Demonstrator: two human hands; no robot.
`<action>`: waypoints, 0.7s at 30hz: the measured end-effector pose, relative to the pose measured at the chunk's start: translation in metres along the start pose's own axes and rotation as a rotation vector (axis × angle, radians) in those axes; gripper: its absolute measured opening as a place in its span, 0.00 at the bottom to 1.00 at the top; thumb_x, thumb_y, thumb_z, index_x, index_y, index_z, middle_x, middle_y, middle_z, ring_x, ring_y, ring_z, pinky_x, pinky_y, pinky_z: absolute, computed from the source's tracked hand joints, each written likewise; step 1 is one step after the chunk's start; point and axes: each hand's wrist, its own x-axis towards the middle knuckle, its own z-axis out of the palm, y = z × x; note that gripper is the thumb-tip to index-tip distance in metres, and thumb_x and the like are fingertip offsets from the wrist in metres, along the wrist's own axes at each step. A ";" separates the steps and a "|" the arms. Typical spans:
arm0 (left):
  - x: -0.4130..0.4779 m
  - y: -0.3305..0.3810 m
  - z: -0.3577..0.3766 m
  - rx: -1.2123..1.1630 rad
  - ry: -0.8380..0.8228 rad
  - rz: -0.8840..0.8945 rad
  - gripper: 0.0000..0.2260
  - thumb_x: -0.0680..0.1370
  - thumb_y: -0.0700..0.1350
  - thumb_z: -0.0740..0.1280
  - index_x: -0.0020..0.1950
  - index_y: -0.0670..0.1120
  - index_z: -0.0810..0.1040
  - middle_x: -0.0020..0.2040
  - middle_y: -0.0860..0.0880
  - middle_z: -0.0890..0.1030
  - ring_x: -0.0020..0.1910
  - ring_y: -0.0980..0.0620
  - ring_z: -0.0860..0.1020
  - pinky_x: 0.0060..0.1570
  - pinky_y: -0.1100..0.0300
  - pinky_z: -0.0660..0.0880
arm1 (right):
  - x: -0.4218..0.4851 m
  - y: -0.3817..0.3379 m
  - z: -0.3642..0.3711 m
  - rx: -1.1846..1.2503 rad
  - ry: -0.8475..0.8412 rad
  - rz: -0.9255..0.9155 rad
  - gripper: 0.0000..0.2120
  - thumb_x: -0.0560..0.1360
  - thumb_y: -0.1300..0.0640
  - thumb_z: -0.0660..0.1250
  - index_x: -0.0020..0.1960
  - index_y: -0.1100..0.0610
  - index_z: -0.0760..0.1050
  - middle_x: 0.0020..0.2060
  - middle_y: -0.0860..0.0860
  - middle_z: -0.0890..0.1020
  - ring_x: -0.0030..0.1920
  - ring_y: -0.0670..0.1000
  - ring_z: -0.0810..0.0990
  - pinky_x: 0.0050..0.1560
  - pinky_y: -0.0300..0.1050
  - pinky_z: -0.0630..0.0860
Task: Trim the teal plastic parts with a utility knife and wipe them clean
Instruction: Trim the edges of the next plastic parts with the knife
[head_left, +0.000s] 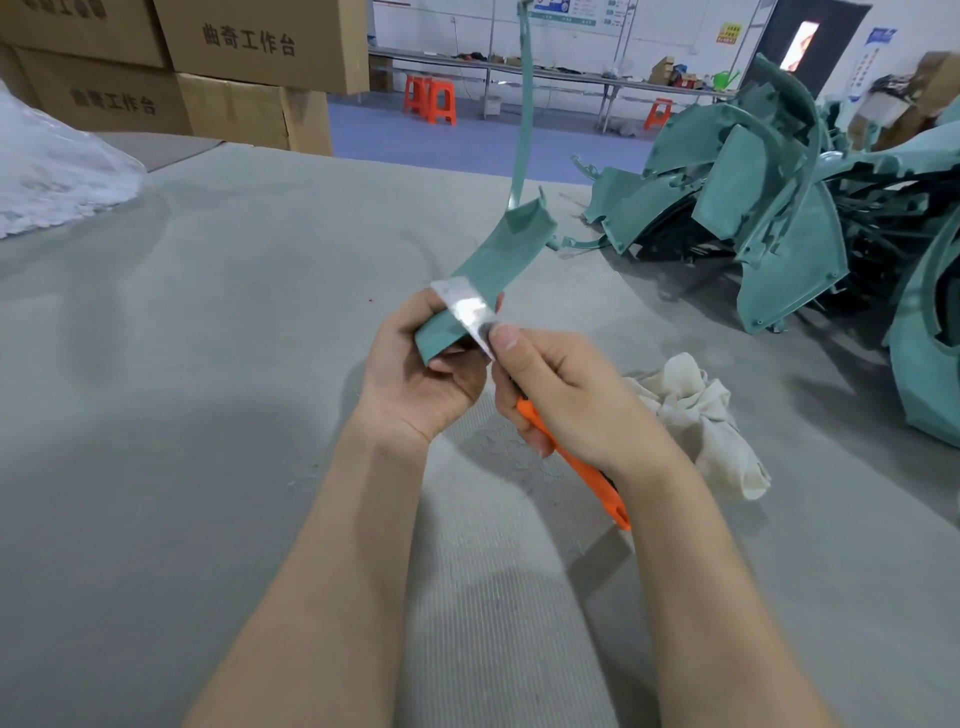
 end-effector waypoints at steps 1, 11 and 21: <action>0.001 0.000 -0.001 0.022 0.021 0.020 0.07 0.66 0.39 0.66 0.36 0.37 0.82 0.35 0.44 0.83 0.29 0.55 0.79 0.26 0.72 0.71 | 0.000 0.000 0.003 -0.005 -0.044 0.005 0.23 0.82 0.48 0.56 0.31 0.57 0.67 0.22 0.47 0.69 0.21 0.46 0.67 0.22 0.39 0.67; -0.004 -0.001 0.004 -0.009 -0.058 -0.078 0.11 0.69 0.40 0.63 0.50 0.39 0.76 0.35 0.46 0.80 0.27 0.56 0.77 0.14 0.71 0.62 | 0.000 -0.002 -0.013 0.122 0.256 -0.039 0.25 0.84 0.47 0.52 0.32 0.58 0.68 0.24 0.56 0.71 0.20 0.48 0.69 0.24 0.38 0.66; -0.006 -0.004 0.009 -0.016 -0.074 -0.074 0.06 0.68 0.39 0.64 0.38 0.38 0.79 0.33 0.44 0.80 0.26 0.54 0.78 0.14 0.71 0.62 | 0.001 -0.002 -0.006 0.041 0.252 -0.002 0.26 0.84 0.49 0.53 0.36 0.69 0.65 0.25 0.58 0.70 0.20 0.48 0.68 0.23 0.39 0.66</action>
